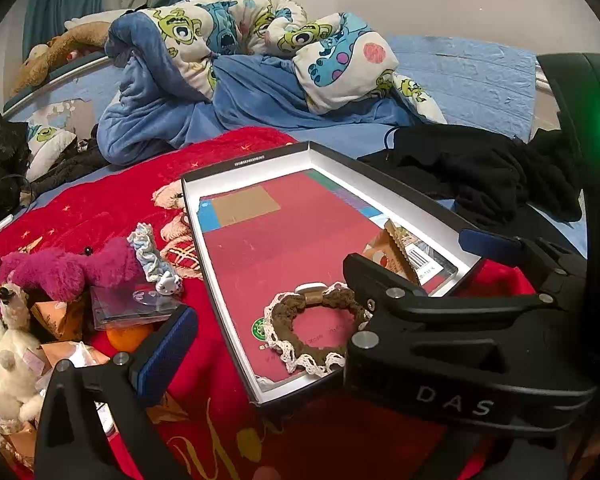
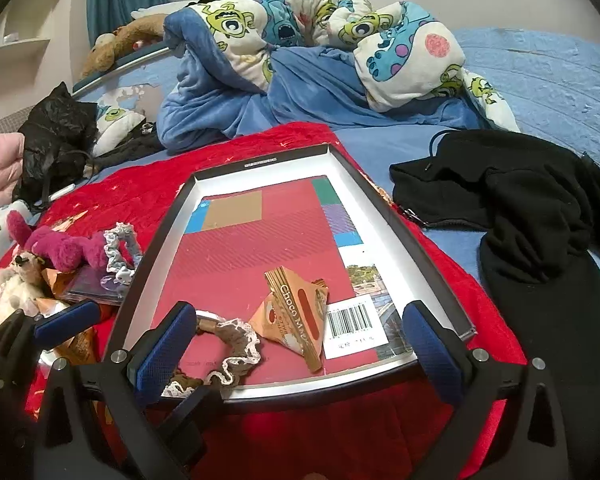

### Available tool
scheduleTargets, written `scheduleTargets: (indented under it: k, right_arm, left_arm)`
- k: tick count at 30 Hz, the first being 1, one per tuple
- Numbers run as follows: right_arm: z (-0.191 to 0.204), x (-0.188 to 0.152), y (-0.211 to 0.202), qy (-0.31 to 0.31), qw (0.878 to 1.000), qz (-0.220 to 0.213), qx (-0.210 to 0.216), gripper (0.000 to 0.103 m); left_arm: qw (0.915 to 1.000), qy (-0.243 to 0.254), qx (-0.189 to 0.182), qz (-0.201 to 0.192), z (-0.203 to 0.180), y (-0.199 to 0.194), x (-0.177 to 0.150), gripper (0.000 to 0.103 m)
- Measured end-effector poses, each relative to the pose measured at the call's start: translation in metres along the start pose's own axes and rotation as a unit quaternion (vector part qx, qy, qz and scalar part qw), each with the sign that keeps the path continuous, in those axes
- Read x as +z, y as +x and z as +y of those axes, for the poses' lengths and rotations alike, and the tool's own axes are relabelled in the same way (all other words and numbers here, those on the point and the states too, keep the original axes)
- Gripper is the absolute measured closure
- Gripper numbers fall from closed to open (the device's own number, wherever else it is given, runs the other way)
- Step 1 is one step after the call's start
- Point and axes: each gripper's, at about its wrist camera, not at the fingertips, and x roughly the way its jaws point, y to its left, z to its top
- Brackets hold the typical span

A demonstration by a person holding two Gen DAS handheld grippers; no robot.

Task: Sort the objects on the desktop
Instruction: 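Open both tools to drop scrunchie and packet onto the red paper in the box, then withdraw both tools from the box back toward the pile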

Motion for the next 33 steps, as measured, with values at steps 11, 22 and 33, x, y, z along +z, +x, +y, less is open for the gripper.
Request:
scheduleTargets:
  k: [11, 22, 33]
  right_arm:
    - [0.020, 0.001, -0.021, -0.015, 1.000, -0.006, -0.001, 0.000]
    - [0.067, 0.016, -0.048, 0.003, 0.997, -0.040, 0.061, 0.000]
    - [0.152, 0.019, -0.051, -0.023, 0.991, -0.042, 0.127, 0.000]
  left_arm:
    - [0.9983, 0.032, 0.041, -0.028, 0.008, -0.036, -0.003, 0.000]
    - [0.9947, -0.042, 0.079, -0.052, 0.075, -0.092, -0.003, 0.000]
    - [0.9826, -0.084, 0.157, -0.052, 0.172, -0.149, -0.029, 0.000]
